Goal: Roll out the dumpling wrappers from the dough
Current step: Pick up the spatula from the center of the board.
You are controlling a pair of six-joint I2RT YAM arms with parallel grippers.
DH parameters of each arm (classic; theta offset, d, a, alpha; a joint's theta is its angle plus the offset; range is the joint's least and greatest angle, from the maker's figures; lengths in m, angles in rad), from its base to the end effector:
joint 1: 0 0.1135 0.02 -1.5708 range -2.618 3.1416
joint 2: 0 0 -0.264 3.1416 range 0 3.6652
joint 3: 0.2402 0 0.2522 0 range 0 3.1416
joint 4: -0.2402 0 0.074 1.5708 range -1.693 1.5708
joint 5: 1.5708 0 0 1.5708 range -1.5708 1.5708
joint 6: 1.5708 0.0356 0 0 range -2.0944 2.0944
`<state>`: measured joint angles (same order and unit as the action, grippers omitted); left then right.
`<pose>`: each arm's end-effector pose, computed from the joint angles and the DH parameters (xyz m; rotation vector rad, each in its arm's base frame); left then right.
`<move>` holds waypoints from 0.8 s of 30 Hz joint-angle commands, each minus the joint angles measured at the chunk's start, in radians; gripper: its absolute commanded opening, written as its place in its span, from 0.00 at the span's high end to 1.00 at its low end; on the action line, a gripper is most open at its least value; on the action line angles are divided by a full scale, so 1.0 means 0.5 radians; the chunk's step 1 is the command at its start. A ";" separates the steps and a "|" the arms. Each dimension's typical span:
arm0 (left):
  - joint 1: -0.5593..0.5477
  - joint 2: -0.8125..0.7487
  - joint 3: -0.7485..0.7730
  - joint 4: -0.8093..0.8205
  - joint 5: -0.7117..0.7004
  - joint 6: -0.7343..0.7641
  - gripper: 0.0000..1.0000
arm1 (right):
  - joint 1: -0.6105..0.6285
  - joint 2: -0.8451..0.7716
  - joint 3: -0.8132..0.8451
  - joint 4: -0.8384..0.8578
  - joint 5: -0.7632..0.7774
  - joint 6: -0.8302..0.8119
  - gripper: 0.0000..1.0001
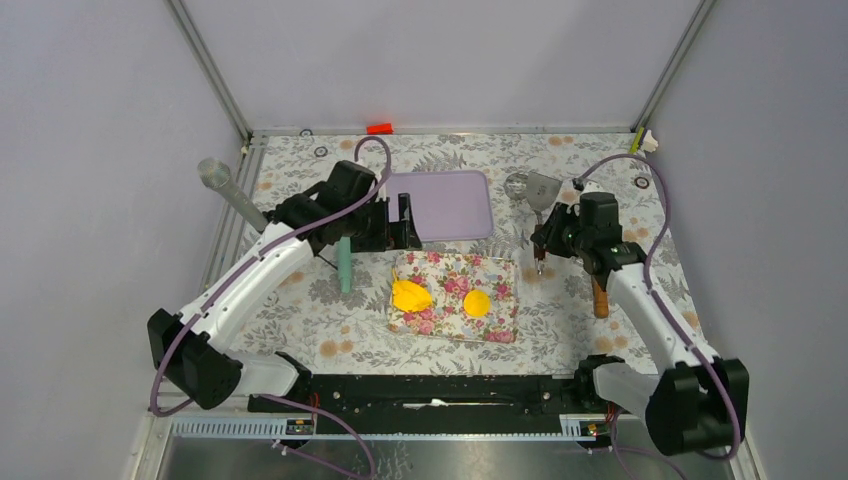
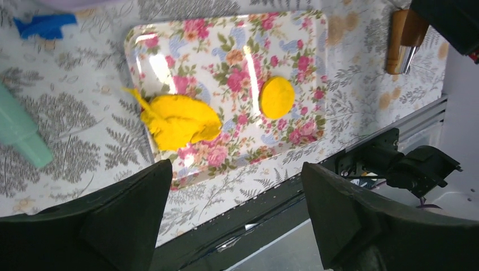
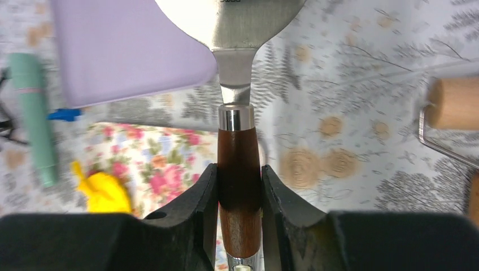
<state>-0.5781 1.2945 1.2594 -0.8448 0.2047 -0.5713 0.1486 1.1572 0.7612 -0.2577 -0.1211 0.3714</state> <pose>0.2174 -0.1505 0.3350 0.1039 2.5741 -0.7256 0.2465 0.0412 0.2496 0.1833 2.2442 0.4175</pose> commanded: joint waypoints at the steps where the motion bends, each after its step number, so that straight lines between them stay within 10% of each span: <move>1: 0.018 0.097 0.259 0.111 0.145 0.148 0.06 | 0.022 -0.193 0.045 -0.043 -0.455 0.071 1.00; 12: -0.079 0.197 0.393 0.380 0.500 0.181 0.01 | 0.800 -0.146 0.305 -0.211 -0.342 0.098 1.00; 24: -0.067 0.526 0.659 0.062 0.274 0.199 0.03 | 1.128 -0.014 0.460 -0.218 -0.232 0.048 1.00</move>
<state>-0.6186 1.5269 1.5291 -0.7761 0.3817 -0.4778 0.6819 1.1549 0.9379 -0.3859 -0.2676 0.4149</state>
